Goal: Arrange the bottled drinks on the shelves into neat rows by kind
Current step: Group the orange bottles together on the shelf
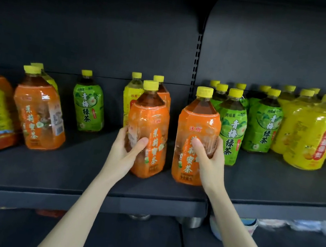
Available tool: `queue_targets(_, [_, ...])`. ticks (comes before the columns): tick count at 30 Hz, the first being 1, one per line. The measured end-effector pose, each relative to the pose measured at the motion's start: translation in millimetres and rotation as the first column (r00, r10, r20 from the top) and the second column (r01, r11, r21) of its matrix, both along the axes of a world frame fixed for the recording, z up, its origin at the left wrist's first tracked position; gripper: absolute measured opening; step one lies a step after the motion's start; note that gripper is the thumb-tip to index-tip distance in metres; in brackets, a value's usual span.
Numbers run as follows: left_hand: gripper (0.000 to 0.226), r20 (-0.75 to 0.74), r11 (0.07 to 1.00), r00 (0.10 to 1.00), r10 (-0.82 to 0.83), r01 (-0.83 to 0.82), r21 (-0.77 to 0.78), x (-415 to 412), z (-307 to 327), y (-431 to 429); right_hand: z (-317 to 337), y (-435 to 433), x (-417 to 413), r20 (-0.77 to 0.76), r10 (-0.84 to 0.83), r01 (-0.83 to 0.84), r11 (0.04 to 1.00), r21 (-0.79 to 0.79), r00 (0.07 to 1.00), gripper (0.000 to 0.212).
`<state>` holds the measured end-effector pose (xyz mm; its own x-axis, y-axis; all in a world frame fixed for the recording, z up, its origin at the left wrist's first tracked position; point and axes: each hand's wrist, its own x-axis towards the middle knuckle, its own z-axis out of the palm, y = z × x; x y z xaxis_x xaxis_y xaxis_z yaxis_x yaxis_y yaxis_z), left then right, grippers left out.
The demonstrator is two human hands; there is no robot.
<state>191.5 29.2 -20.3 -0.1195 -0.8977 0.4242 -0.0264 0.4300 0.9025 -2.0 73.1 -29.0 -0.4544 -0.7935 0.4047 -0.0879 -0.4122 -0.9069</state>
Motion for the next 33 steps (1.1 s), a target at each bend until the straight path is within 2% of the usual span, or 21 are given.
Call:
queue_targets(4, [0.065, -0.147, 0.993, 0.987, -0.072, 0.086, 0.086, -1, -3, 15, 1, 1, 1, 0.036, 0.019, -0.019, 0.999, 0.025, 0.999, 0.077])
queue_targets(7, [0.072, -0.137, 0.994, 0.988, 0.073, -0.062, 0.087, -16, -2, 20, 3, 4, 4, 0.038, 0.012, -0.014, 0.999, 0.043, 0.999, 0.060])
queue_targets(9, [0.071, -0.107, 0.982, 0.978, 0.181, -0.174, 0.069, -22, -2, 20, 5, 6, 8, 0.029, 0.003, -0.005, 0.999, 0.041, 1.000, 0.056])
queue_targets(11, [0.064, -0.138, 0.979, 0.970, 0.202, -0.195, 0.058, -23, -3, 20, 6, 11, 10, 0.037, -0.018, 0.017, 0.999, 0.029, 0.999, 0.056])
queue_targets(16, [0.063, -0.234, 0.998, 0.970, 0.065, -0.058, 0.035, -28, 0, 42, 8, 43, 9, 0.105, -0.054, 0.054, 0.999, 0.001, 0.993, 0.059])
queue_targets(21, [0.056, -0.231, 0.997, 0.970, -0.077, 0.074, -0.020, -64, 18, 79, 22, 93, -24, 0.069, -0.140, 0.141, 0.990, -0.011, 0.988, 0.064])
queue_targets(27, [0.051, -0.256, 0.969, 0.935, -0.246, 0.240, -0.055, -150, 23, 142, 29, 176, -108, 0.035, -0.245, 0.246, 0.969, -0.016, 0.969, 0.057])
queue_targets(30, [0.058, -0.297, 0.951, 0.905, -0.305, 0.308, -0.037, -208, 13, 186, 24, 231, -162, -0.006, -0.302, 0.302, 0.953, 0.013, 0.953, 0.059])
queue_targets(33, [0.054, -0.315, 0.929, 0.882, -0.351, 0.371, 0.003, -268, 1, 228, 20, 281, -216, -0.051, -0.371, 0.374, 0.927, 0.044, 0.927, 0.059])
